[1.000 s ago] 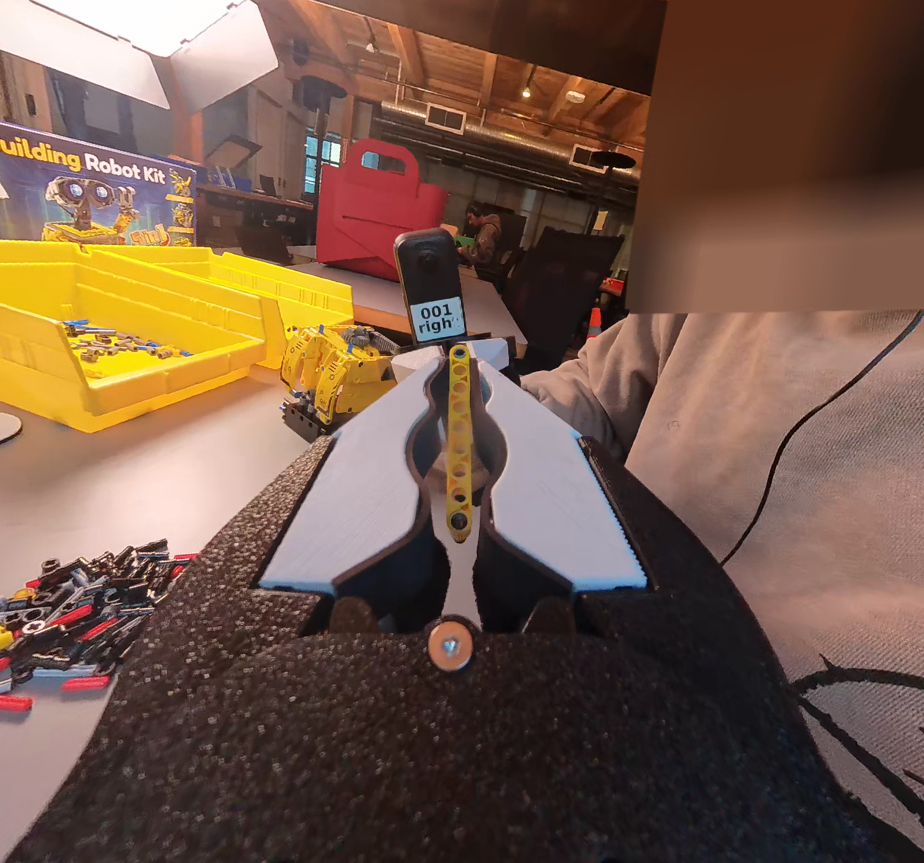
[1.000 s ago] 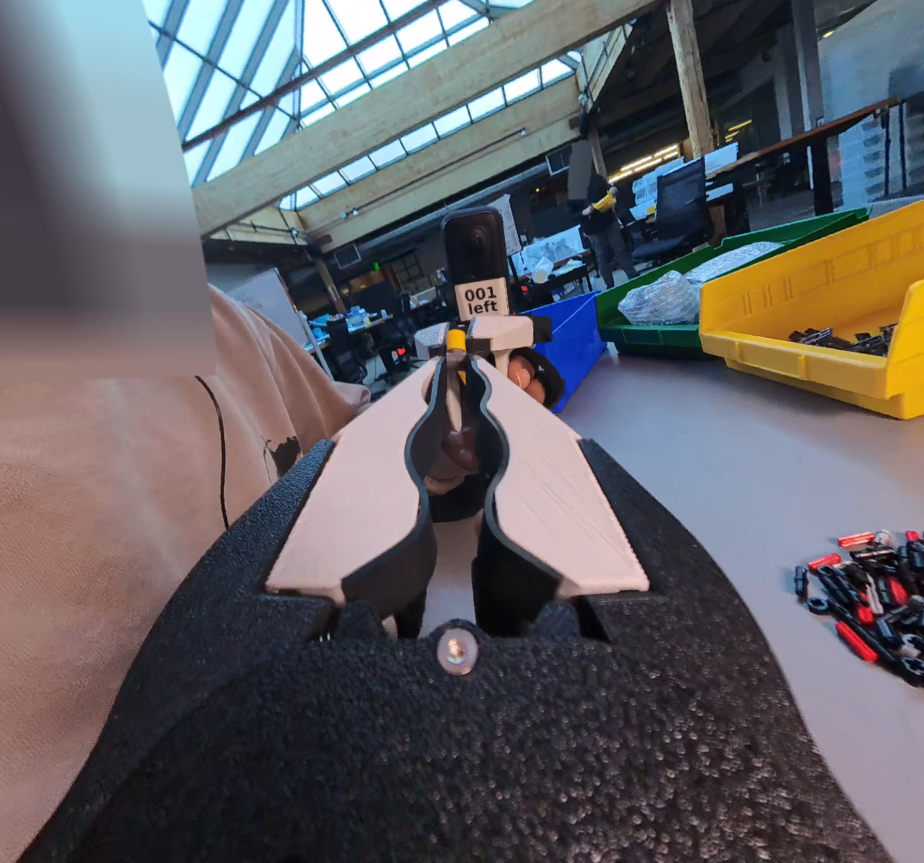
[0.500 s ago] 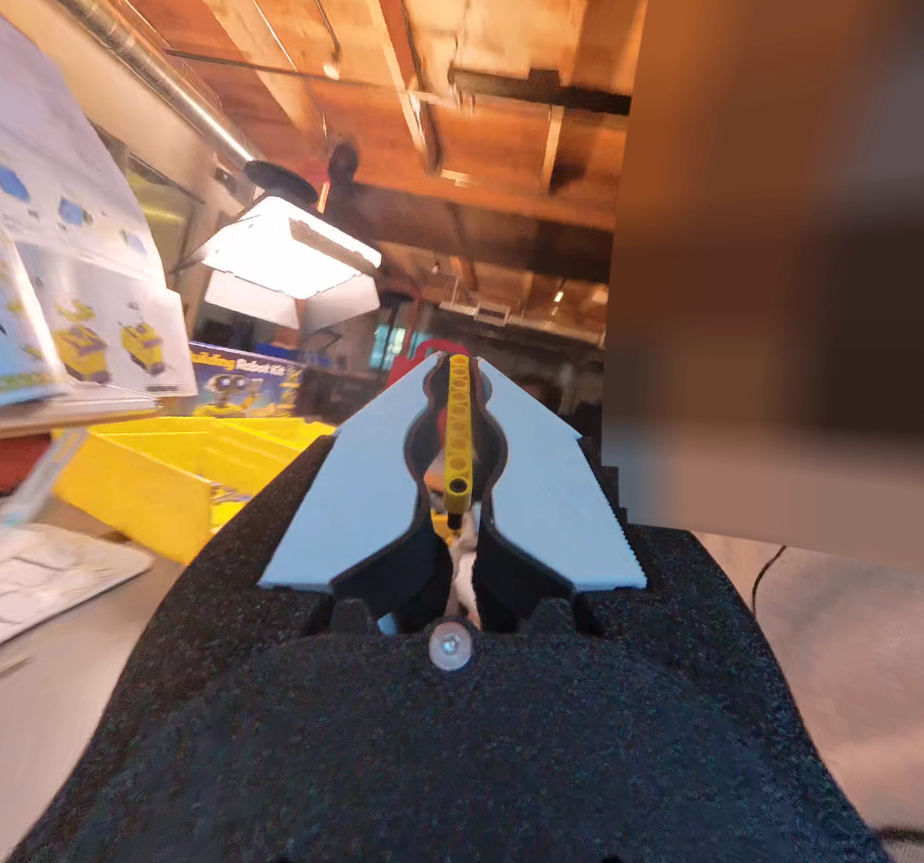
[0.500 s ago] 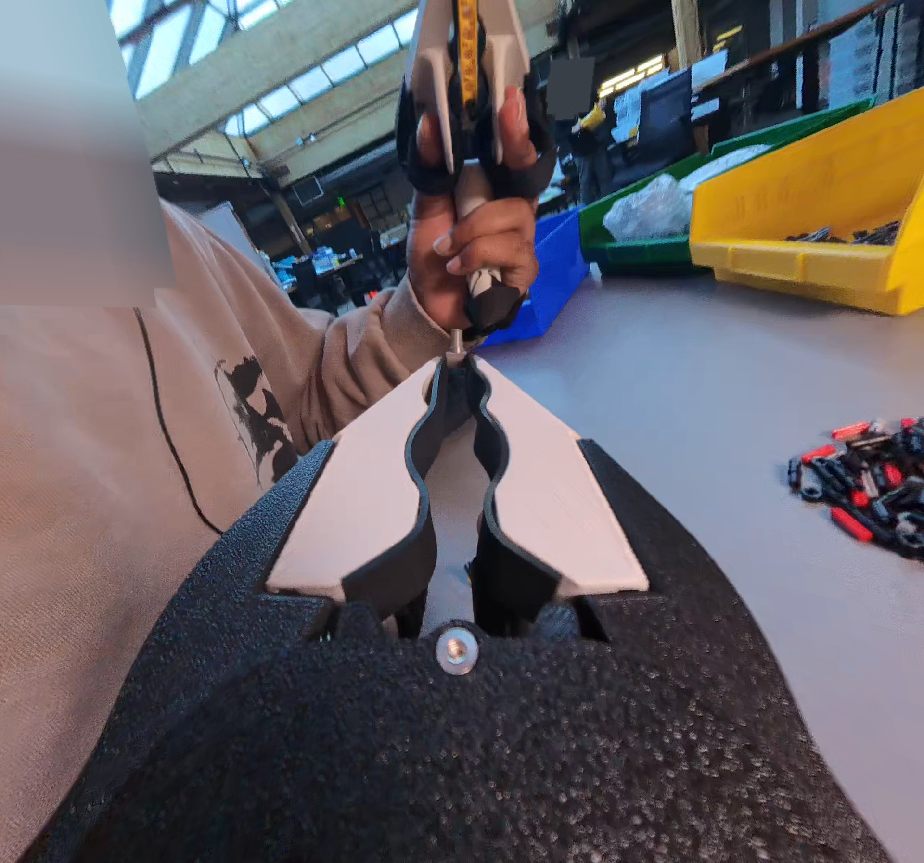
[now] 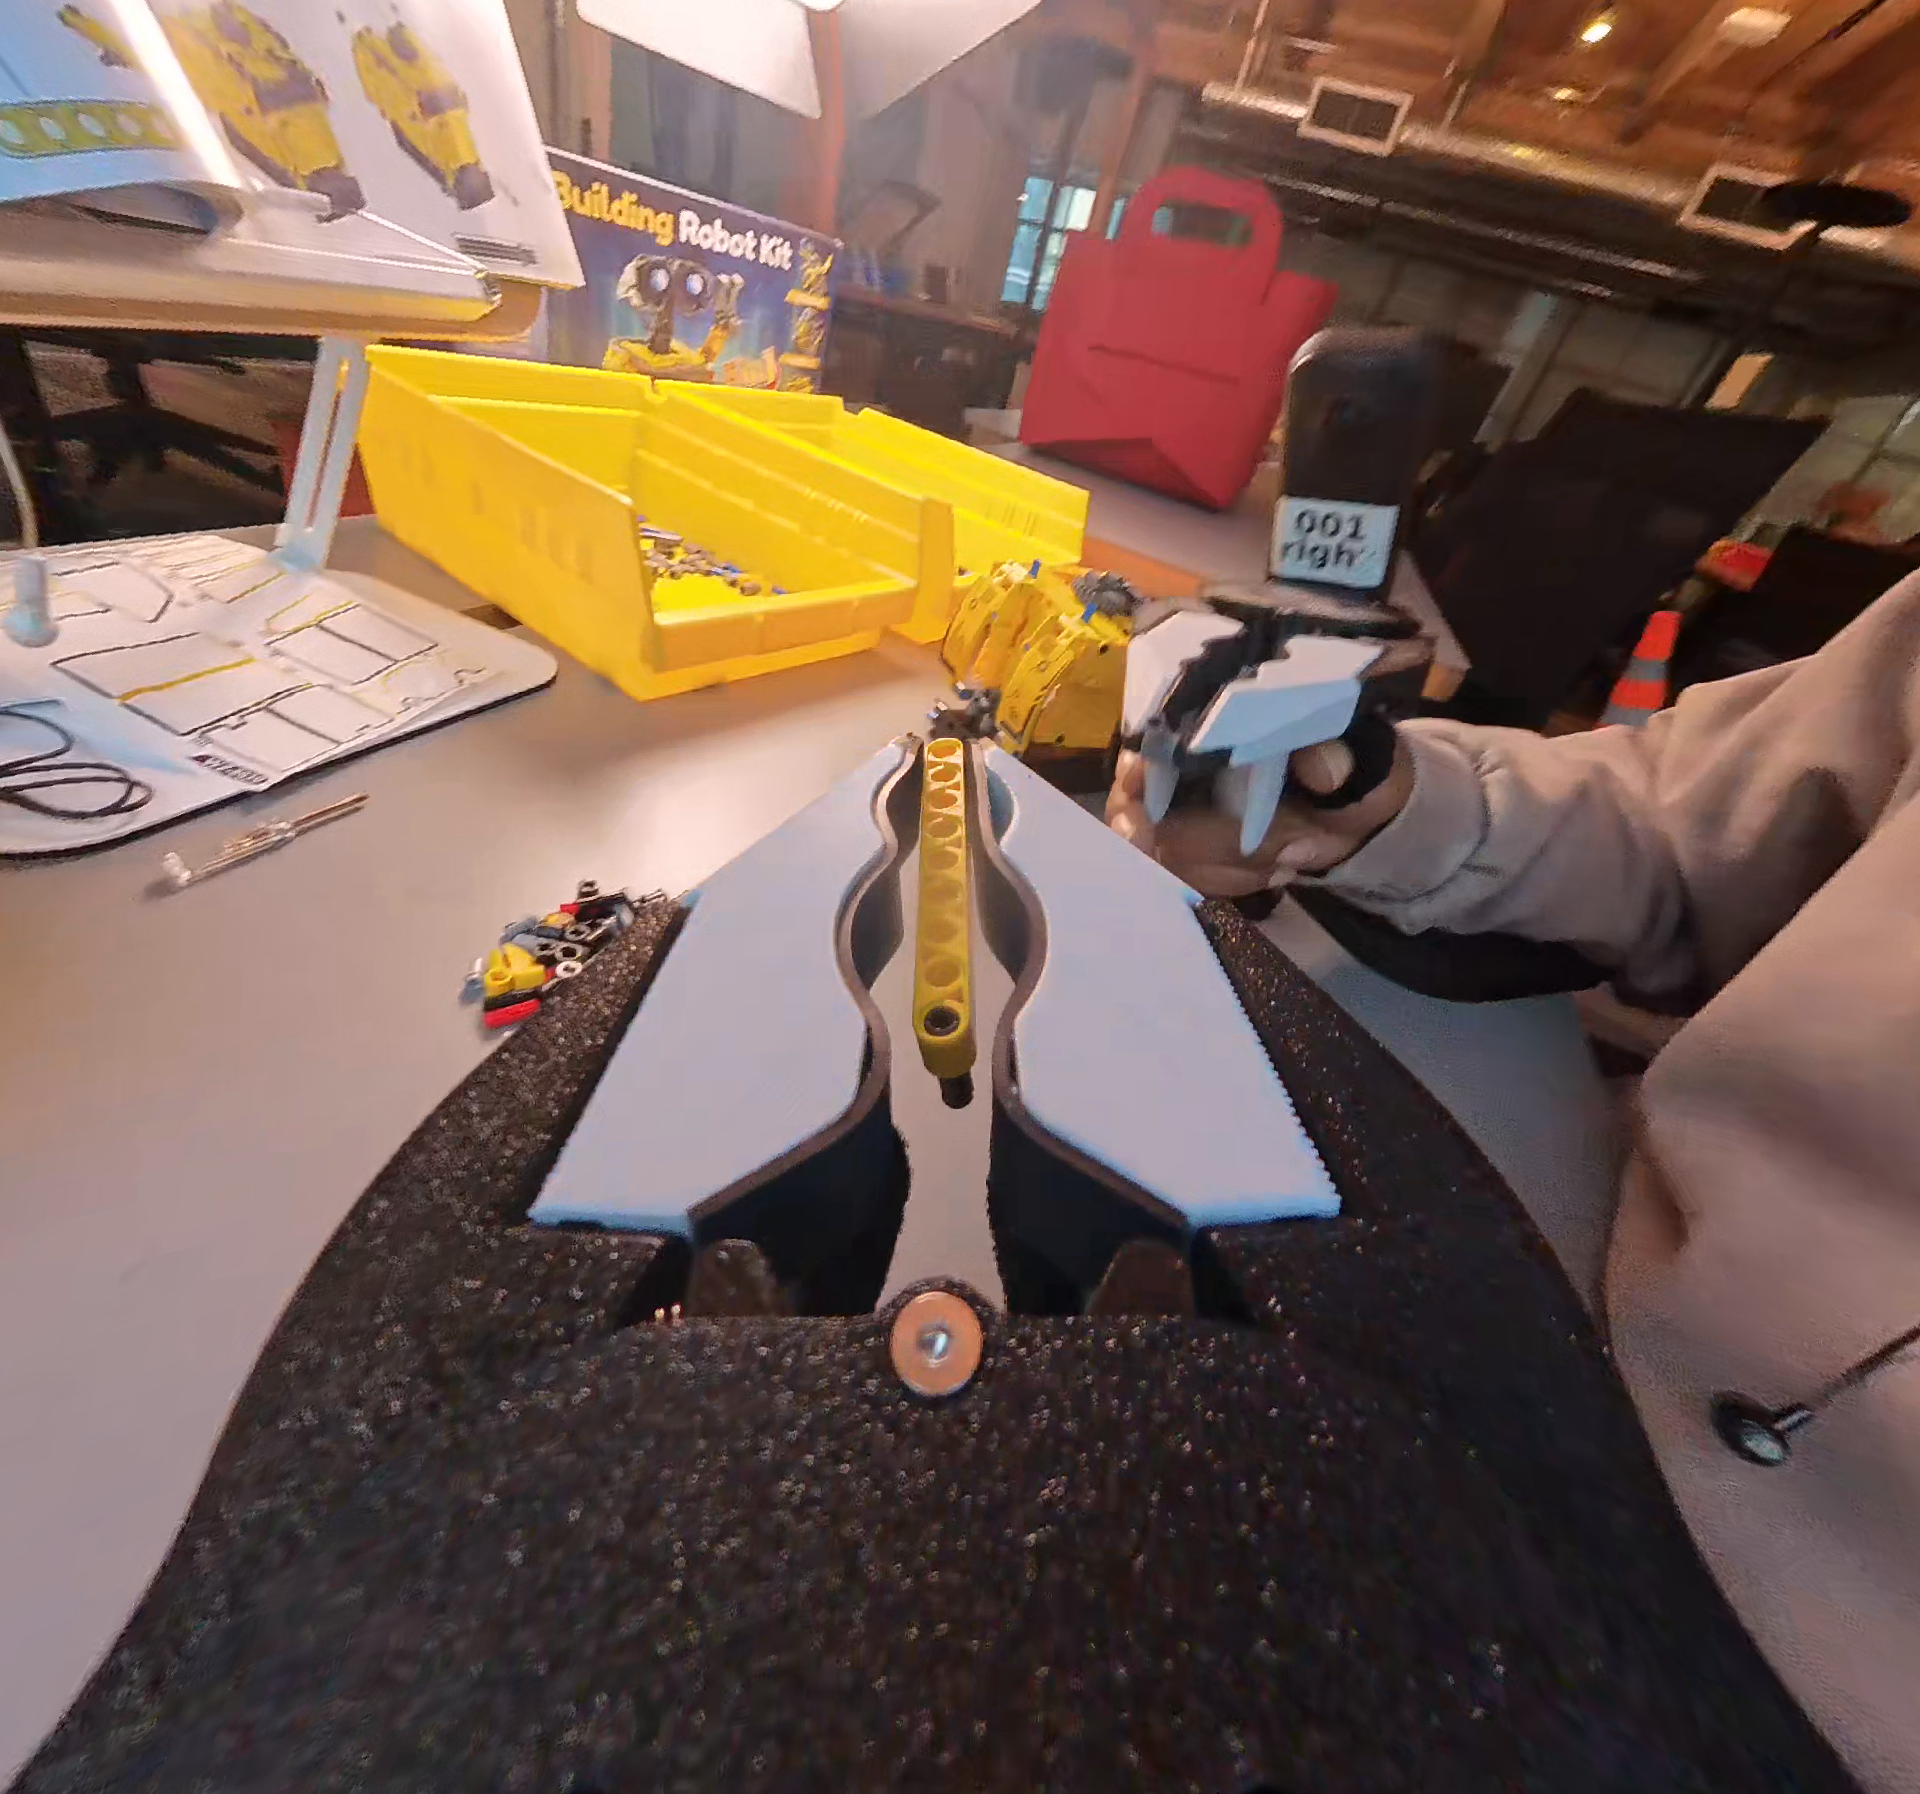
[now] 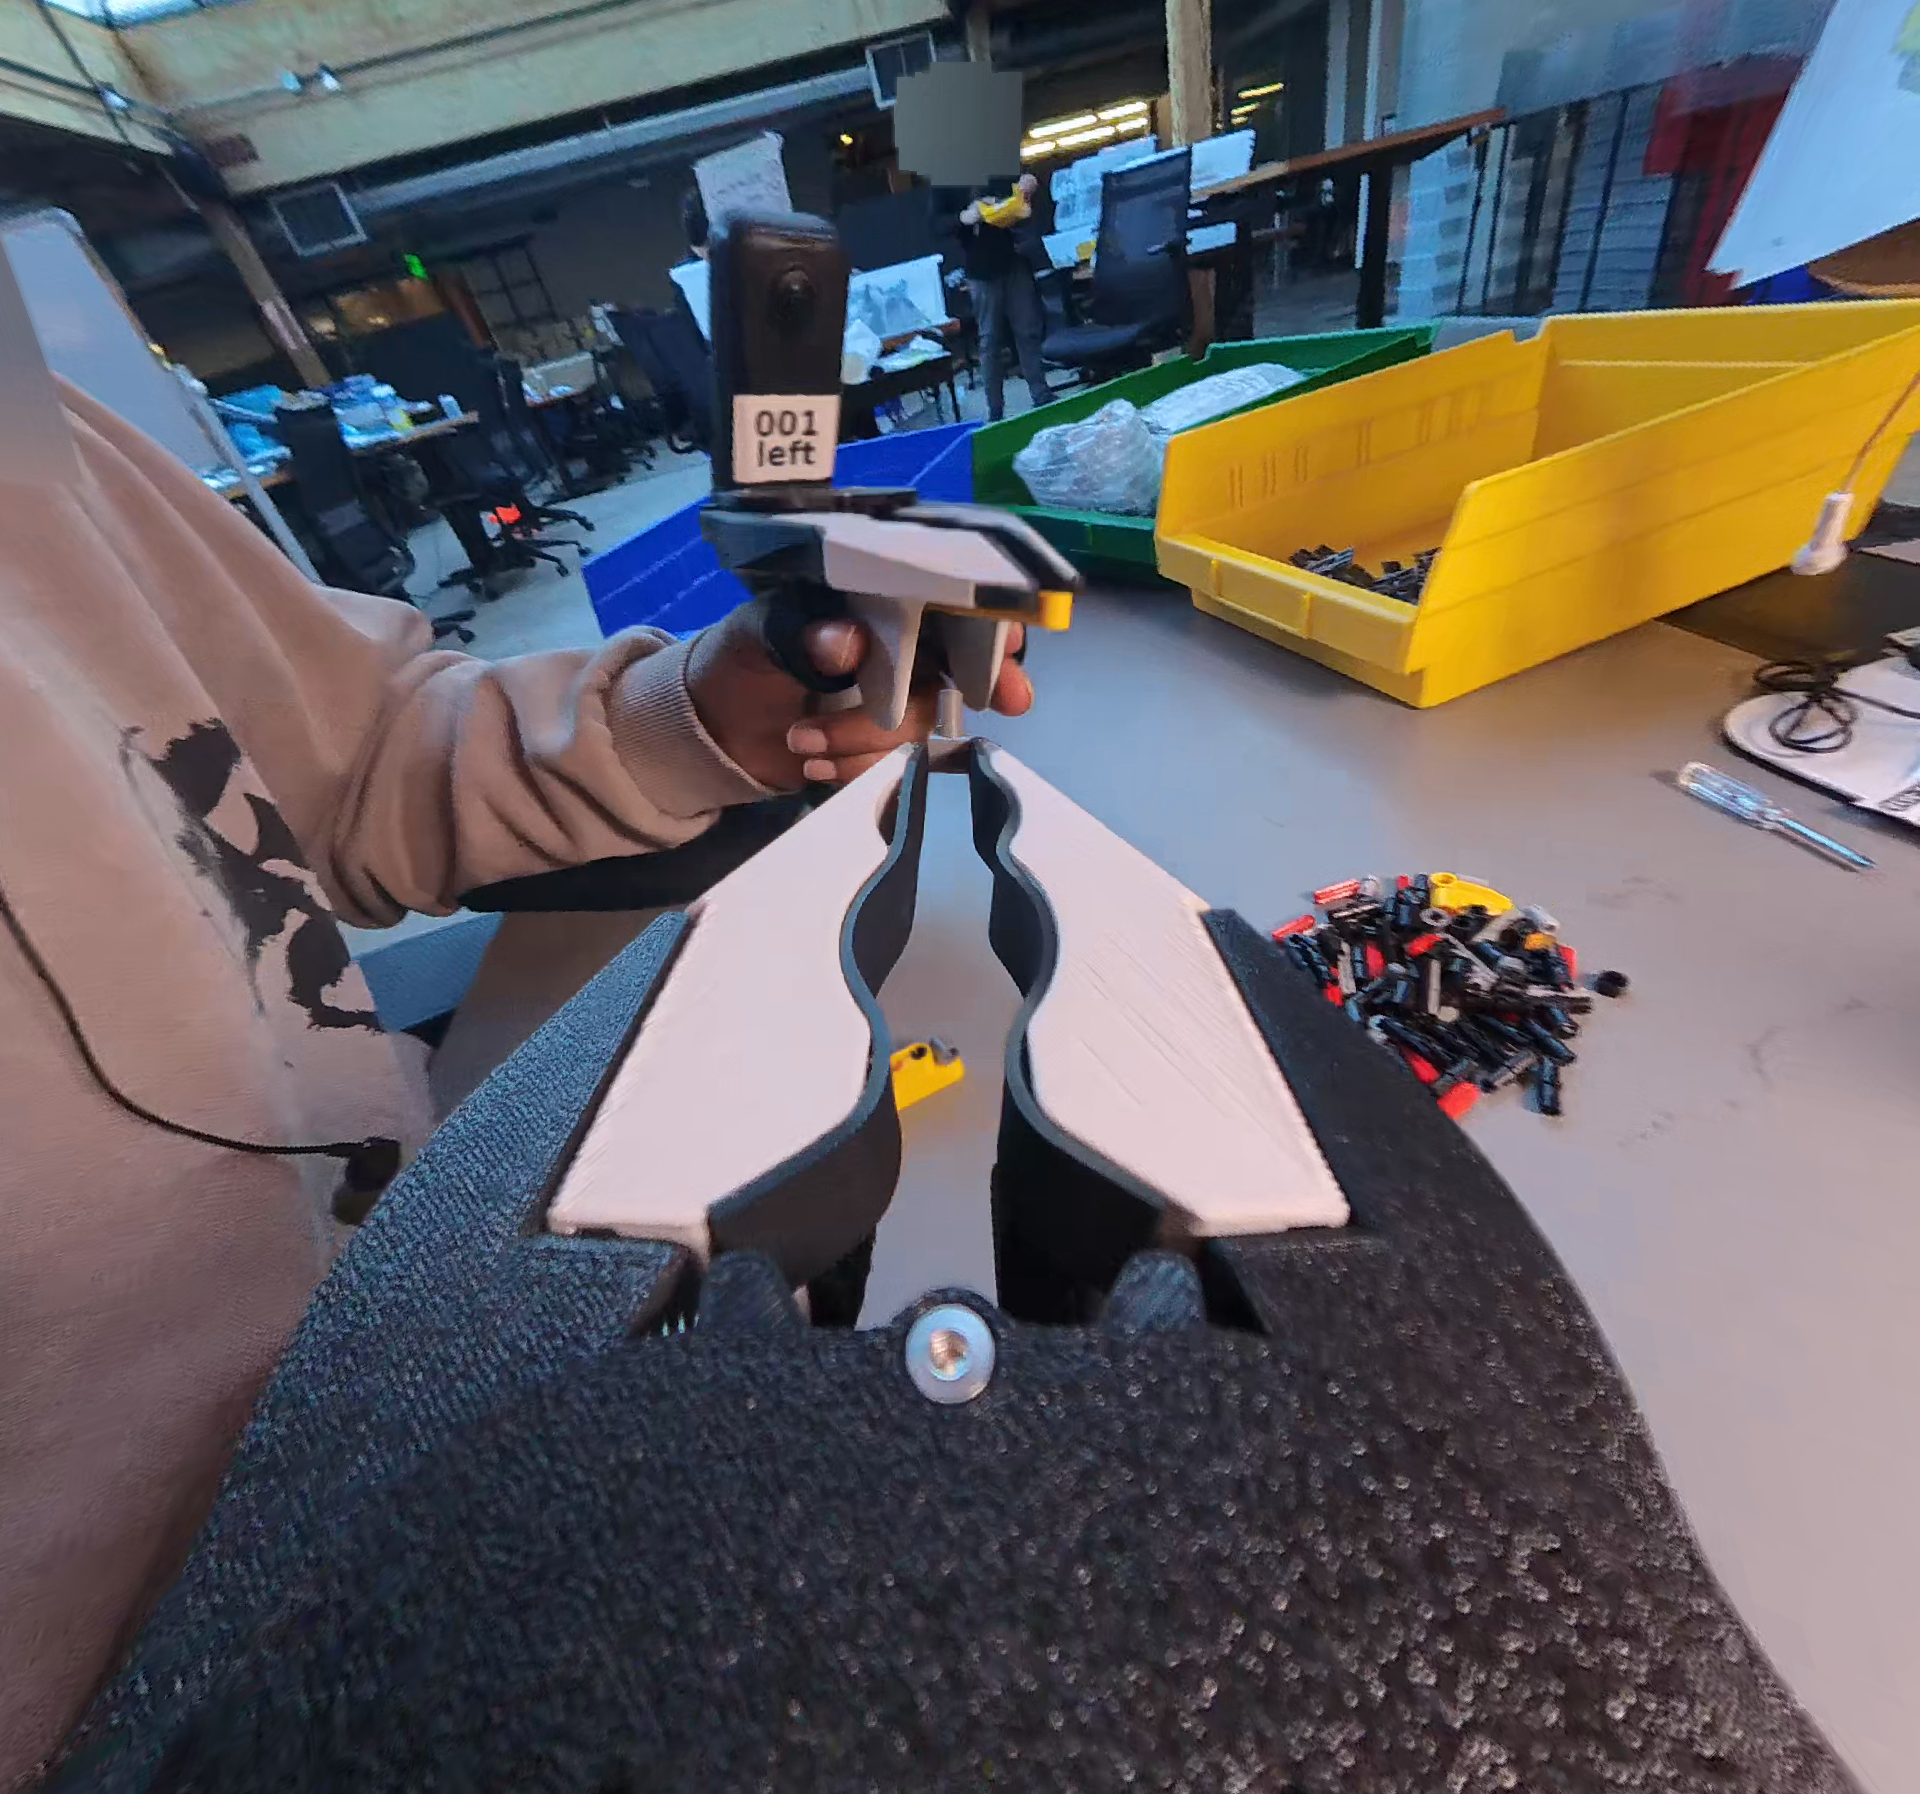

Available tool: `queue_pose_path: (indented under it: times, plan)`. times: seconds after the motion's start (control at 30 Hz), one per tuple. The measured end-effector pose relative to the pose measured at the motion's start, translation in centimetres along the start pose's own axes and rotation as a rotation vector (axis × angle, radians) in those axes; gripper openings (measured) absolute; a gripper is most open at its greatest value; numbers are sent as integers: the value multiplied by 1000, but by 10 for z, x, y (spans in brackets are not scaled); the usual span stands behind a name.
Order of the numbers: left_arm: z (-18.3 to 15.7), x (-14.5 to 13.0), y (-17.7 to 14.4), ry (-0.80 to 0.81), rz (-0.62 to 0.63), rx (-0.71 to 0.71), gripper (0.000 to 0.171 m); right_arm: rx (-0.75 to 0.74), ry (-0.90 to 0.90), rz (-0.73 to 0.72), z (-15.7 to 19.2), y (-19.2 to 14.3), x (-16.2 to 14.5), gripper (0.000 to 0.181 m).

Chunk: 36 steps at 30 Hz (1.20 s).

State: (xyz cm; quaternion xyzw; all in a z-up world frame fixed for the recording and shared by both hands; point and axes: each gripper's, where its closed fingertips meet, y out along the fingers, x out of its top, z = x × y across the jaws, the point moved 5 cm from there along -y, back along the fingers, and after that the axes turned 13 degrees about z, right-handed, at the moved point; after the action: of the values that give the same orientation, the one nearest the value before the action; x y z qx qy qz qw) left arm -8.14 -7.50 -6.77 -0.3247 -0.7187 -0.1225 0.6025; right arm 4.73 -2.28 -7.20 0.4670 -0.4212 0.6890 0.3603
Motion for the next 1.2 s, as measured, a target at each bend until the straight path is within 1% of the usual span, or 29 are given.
queue_pose_path:
  times: [0.1, 0.2, 0.33, 0.4, 0.5, 0.63, 0.7, 0.8, 0.9, 0.97, 1.07, 1.13, 1.17, 1.2]
  plan:
    - [4, -3, 0, -17, 11, 53, 7, -100, -23, -8, -10, -17, 12, 7]
    - [8, -3, -1, -17, 15, 88, 7, -243, -66, -42, -20, -50, 35, 7]
    - [10, -4, -1, -20, 17, 100, 7, -575, -197, -58, -48, -123, 72, 7]
    - [10, -4, -1, -30, 17, 87, 7, -731, -219, -55, -69, -163, 86, 7]
    - [9, -4, 0, -30, 15, 85, 7, -852, -161, -48, -108, -214, 94, 7]
    - [10, -5, 0, -26, 20, 98, 7, -975, -45, 50, -175, -256, 78, 7]
    - [13, -8, 1, -34, 29, 100, 7, -1030, 8, 121, -207, -270, 64, 7]
    - [15, -12, 4, -60, 35, 90, 7, -1075, 88, 197, -242, -283, 43, 7]
    - [17, -16, 6, -72, 46, 86, 7, -1120, 161, 285, -265, -290, 21, 7]
    - [18, -19, 8, -81, 54, 81, 6, -1164, 211, 397, -277, -296, 2, 7]
    - [19, -21, 10, -88, 59, 76, 6, -1177, 307, 533, -290, -303, -30, 7]
    - [19, -21, 10, -90, 60, 73, 6, -1187, 349, 563, -294, -308, -45, 8]
    - [19, -21, 10, -91, 60, 71, 6, -1193, 360, 559, -295, -310, -48, 11]
    - [19, -21, 10, -91, 59, 72, 6, -1207, 365, 542, -295, -313, -49, 23]
